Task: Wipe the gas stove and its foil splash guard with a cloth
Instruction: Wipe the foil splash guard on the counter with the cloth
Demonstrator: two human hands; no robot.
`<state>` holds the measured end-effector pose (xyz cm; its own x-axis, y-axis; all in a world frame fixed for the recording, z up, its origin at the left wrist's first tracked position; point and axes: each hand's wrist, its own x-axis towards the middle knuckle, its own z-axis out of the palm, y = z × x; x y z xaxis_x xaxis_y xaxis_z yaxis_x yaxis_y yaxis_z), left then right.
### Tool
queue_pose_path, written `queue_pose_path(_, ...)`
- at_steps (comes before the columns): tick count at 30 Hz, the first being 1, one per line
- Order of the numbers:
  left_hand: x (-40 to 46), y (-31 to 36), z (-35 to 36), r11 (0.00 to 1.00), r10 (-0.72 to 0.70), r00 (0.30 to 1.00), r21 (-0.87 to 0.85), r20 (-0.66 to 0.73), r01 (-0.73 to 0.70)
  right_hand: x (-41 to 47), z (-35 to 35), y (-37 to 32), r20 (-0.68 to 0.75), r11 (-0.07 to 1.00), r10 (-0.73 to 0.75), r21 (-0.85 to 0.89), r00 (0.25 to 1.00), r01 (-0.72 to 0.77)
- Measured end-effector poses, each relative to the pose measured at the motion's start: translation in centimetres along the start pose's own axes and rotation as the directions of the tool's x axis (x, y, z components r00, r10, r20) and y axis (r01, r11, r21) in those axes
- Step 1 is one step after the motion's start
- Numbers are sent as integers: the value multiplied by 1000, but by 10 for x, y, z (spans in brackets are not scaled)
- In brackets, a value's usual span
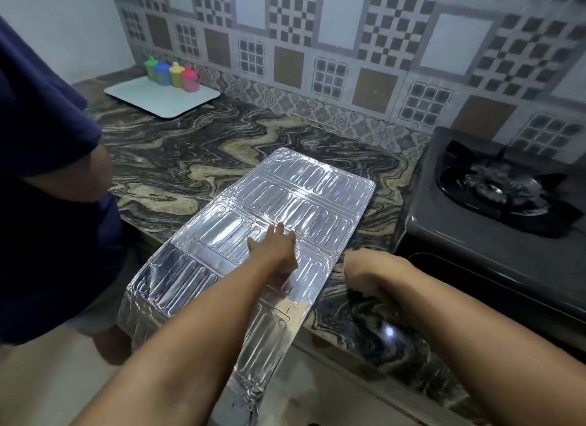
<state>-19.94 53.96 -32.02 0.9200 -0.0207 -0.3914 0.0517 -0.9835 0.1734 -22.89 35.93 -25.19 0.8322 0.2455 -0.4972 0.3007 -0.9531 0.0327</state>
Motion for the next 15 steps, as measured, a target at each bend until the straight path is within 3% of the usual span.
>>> queue_pose_path(3, -6, 5, 6, 999, -41, 990, -21, -138, 38, -8, 10, 5, -77, 998, 55, 17, 996, -54)
queue_pose_path(7, -17, 12, 9, 997, -63, 950, 31, -307, 76, -12, 16, 1, 12, 996, 88, 0, 996, -88)
queue_pose_path(11, -31, 12, 10, 997, -60, 942, 34, -330, 76, -2, 6, -10, -87, 996, 77, -37, 993, -81)
queue_pose_path(15, -39, 8, 10, 997, -56, 944, -61, -326, 38, 18, 1, -14, -170, 998, -53, 30, 984, 59)
